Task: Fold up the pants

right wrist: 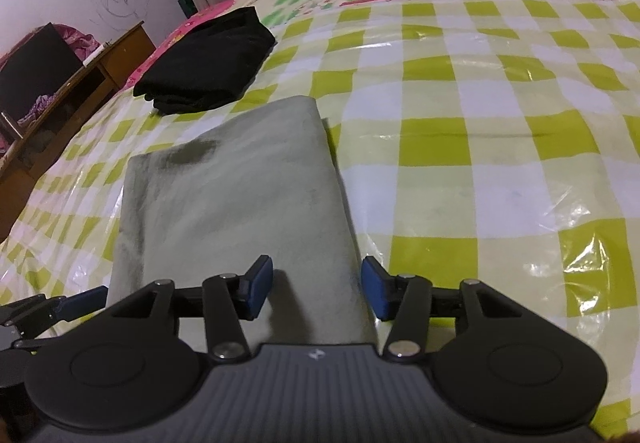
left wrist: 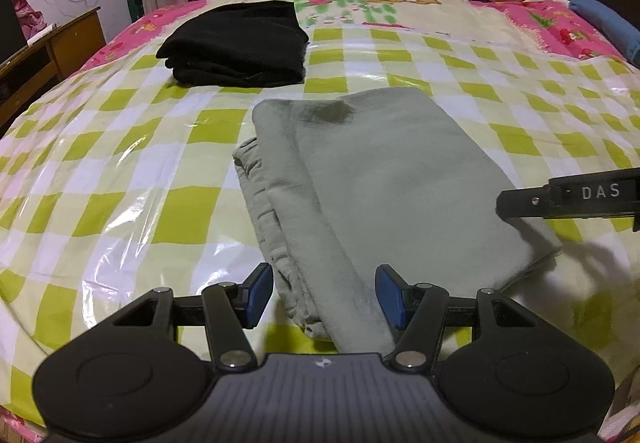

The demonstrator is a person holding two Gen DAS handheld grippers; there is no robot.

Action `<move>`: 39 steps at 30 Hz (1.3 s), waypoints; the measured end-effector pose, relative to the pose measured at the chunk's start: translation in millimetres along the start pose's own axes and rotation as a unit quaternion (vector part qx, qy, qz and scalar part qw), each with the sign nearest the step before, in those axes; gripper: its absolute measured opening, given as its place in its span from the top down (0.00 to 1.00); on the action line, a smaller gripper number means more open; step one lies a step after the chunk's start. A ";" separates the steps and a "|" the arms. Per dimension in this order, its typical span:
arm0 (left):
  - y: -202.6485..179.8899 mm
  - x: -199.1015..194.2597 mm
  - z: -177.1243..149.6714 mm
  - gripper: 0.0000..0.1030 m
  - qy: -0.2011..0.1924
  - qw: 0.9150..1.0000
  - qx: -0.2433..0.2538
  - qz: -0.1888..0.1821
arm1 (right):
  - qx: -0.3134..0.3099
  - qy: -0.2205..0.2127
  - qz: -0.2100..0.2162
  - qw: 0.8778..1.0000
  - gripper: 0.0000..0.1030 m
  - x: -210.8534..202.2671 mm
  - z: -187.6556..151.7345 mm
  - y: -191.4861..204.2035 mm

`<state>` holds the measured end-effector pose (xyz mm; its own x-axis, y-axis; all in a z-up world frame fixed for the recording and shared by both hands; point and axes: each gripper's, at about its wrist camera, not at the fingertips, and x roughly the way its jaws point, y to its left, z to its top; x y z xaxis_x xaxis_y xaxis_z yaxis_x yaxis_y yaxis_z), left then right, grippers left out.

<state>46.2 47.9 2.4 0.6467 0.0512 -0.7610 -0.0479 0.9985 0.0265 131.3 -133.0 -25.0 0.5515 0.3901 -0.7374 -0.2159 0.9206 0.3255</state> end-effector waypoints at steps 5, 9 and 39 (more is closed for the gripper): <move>-5.0 -2.1 2.9 0.31 -0.010 1.000 0.003 -0.014 | 0.002 -0.002 0.009 1.000 0.48 3.4 3.7 -2.8; -9.4 9.9 6.3 0.30 -0.004 1.000 0.007 -0.010 | 0.003 0.006 0.008 1.000 0.46 13.6 7.1 -6.3; 219.0 33.5 1.9 0.25 0.017 0.987 -0.090 0.133 | -0.169 0.131 0.162 0.963 0.53 168.4 34.8 246.2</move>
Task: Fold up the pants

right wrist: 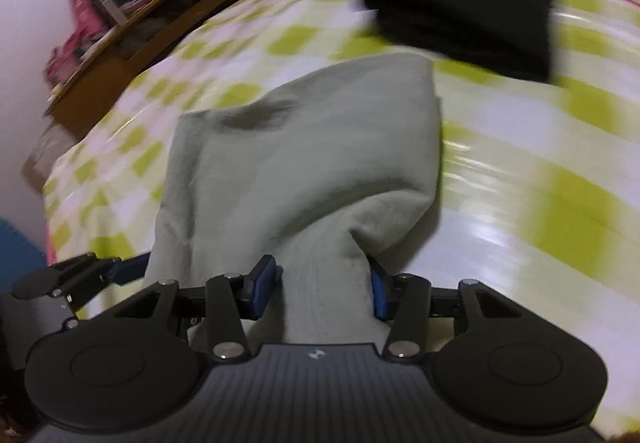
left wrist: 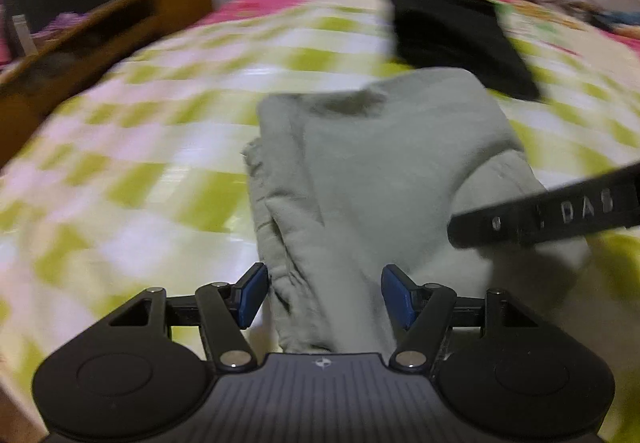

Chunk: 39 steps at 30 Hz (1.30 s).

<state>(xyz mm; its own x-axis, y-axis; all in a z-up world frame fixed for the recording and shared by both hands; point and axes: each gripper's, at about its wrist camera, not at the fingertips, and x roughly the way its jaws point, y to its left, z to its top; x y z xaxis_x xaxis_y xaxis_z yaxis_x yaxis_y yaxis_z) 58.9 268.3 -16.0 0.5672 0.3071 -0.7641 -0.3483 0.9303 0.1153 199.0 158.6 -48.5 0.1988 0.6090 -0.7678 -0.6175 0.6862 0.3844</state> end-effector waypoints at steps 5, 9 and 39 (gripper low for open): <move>67.5 13.5 -5.3 0.24 0.022 0.996 -0.057 0.058 | -0.055 0.022 0.017 0.998 0.51 47.2 19.6 61.4; 83.8 -7.4 -11.1 0.25 0.003 0.994 -0.094 0.062 | -0.037 0.004 0.008 0.999 0.52 31.2 20.3 59.9; -20.4 -158.3 -75.9 0.08 -0.041 0.993 -0.060 0.091 | -0.009 -0.066 -0.014 0.998 0.49 -123.9 -118.9 73.1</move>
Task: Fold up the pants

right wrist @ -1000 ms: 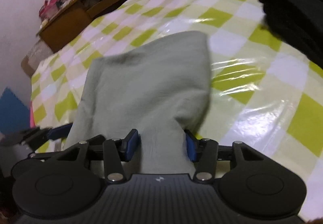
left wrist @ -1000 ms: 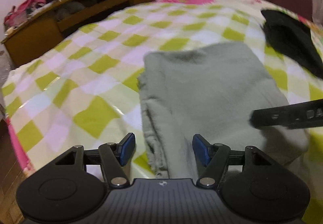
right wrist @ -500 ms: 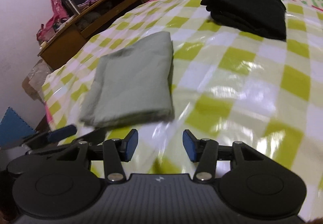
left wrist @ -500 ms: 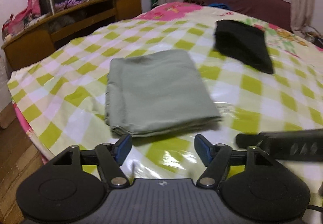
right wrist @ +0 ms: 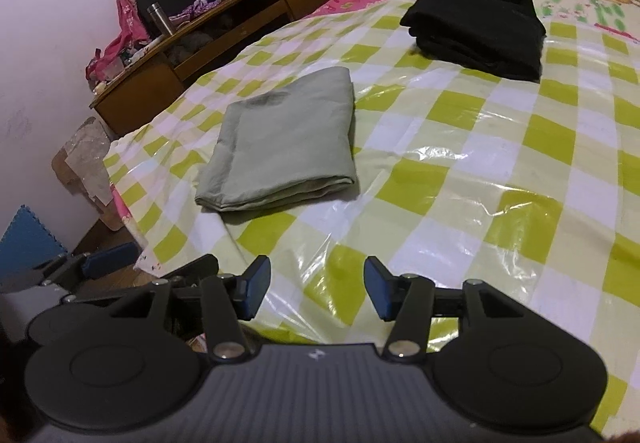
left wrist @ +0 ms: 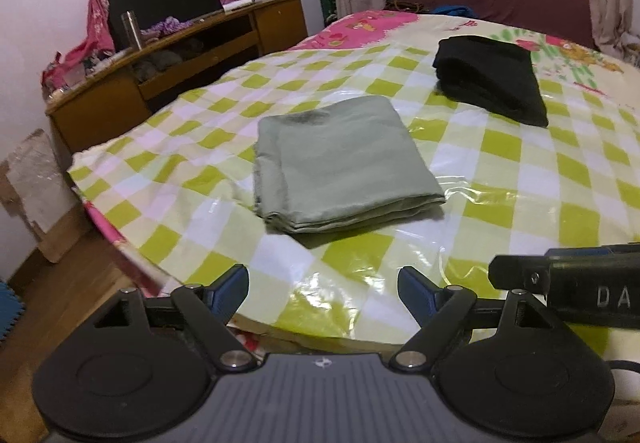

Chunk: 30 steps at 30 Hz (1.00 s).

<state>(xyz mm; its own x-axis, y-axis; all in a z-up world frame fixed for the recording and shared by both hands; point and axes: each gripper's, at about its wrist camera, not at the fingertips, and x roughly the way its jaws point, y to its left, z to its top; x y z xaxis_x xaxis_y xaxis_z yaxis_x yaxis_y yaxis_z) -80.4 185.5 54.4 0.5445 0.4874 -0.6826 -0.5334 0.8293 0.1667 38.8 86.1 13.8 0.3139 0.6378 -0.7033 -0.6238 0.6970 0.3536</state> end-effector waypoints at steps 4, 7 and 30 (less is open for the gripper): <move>3.1 -5.5 -2.7 0.08 0.003 1.000 -0.004 0.002 | 0.000 0.002 -0.001 1.000 0.49 -1.9 -5.0 2.0; 4.1 -6.4 -5.5 0.08 0.007 1.000 -0.011 -0.002 | 0.001 0.003 -0.004 1.000 0.49 -3.0 -6.7 2.4; 3.6 -8.3 -9.2 0.08 0.015 1.000 -0.025 0.009 | -0.006 0.004 -0.016 1.000 0.49 -5.6 -9.6 4.4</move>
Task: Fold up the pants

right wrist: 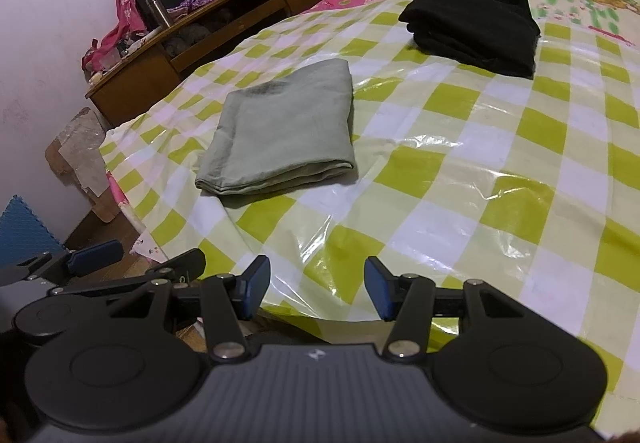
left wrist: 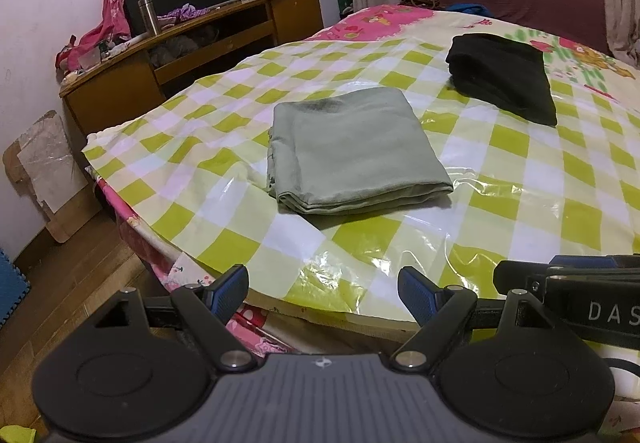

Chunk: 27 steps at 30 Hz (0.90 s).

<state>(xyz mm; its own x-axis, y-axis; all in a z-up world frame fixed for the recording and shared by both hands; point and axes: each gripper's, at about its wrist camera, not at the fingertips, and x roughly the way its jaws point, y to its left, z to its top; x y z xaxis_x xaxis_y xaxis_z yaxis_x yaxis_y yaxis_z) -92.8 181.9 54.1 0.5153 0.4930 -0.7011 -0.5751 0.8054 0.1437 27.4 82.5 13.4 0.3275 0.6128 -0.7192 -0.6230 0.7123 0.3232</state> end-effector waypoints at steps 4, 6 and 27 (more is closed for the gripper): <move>0.7 -0.5 -0.1 0.08 -0.001 1.000 -0.004 0.001 | -0.002 0.002 0.000 1.000 0.49 0.8 -2.0 0.9; 0.8 -0.6 -0.1 0.08 -0.001 1.000 -0.004 0.001 | -0.001 0.003 0.000 1.000 0.49 1.0 -2.2 0.4; 1.4 -0.1 -2.8 0.09 -0.001 1.000 -0.007 0.003 | -0.002 0.004 -0.001 1.000 0.49 1.7 -2.9 0.8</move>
<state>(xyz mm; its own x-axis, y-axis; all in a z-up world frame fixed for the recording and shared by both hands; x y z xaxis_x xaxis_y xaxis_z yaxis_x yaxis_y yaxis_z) -95.5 182.1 52.4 0.5123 0.4983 -0.6995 -0.5868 0.7978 0.1386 25.5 83.1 10.7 0.3227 0.6091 -0.7245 -0.6249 0.7120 0.3203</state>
